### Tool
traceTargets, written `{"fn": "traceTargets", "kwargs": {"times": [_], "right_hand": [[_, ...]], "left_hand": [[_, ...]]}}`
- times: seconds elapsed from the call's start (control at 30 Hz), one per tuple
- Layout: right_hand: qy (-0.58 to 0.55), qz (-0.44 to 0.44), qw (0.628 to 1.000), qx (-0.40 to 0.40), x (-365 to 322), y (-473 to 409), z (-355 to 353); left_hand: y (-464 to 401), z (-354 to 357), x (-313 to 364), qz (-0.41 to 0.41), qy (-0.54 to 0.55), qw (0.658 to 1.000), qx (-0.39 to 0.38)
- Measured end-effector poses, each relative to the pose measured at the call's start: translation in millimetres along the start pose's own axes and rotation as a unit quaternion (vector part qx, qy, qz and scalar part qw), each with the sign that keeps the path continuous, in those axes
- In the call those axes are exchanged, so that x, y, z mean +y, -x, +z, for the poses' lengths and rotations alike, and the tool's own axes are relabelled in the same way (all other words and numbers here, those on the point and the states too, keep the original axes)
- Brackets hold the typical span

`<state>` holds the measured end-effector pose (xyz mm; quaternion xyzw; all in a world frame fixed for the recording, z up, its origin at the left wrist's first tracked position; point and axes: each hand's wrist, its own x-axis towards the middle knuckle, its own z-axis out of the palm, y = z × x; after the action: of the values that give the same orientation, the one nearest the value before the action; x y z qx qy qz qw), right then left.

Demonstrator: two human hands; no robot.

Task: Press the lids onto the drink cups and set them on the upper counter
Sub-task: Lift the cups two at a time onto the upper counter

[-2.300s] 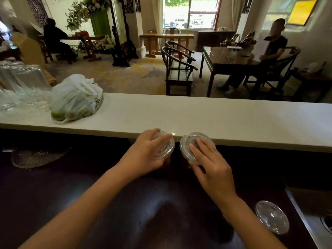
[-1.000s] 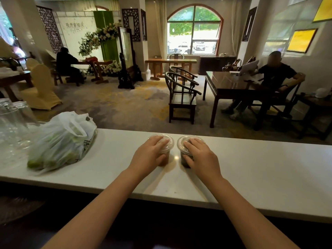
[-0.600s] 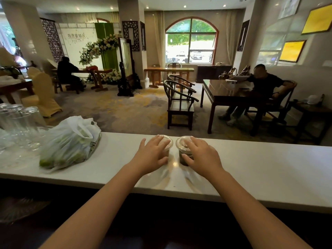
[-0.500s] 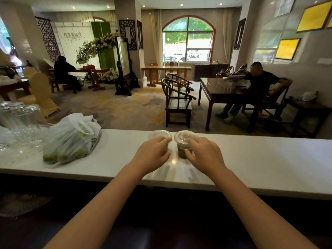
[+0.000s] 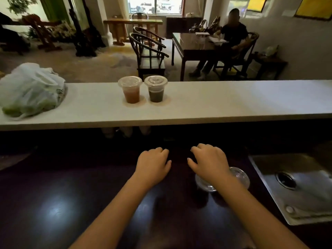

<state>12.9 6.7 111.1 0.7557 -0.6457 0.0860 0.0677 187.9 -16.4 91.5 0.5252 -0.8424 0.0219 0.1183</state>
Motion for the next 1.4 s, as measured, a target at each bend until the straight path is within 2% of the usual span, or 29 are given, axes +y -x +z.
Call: {"fn": "traceTargets", "kwargs": {"times": [0.27, 0.53, 0.73, 0.8, 0.87, 1.1, 1.3, 1.4], "right_hand": [[0.005, 0.035, 0.998, -0.051, 60, 52, 33], [-0.028, -0.003, 0.999, -0.032, 146, 63, 65], [-0.055, -0.038, 0.993, -0.095, 185, 76, 102], [-0.06, -0.053, 0.989, -0.124, 192, 80, 109], [-0.092, -0.058, 0.986, -0.129, 195, 82, 115], [-0.193, -0.076, 0.978, -0.032, 199, 86, 135], [-0.279, -0.076, 0.957, 0.026, 199, 94, 147], [-0.285, -0.077, 0.954, 0.053, 199, 97, 152]], "left_hand": [[29, 48, 55, 0.0, 0.012, 0.999, -0.043], [-2, 91, 133, -0.029, 0.001, 0.999, -0.024], [-11, 118, 164, -0.084, -0.013, 0.993, -0.083], [-9, 127, 169, -0.107, 0.011, 0.988, -0.113], [-6, 135, 172, -0.132, 0.039, 0.984, -0.111], [-4, 153, 164, -0.124, 0.146, 0.981, -0.001], [-9, 159, 160, -0.123, 0.2, 0.972, 0.024], [-7, 160, 155, -0.12, 0.218, 0.968, 0.032]]}}
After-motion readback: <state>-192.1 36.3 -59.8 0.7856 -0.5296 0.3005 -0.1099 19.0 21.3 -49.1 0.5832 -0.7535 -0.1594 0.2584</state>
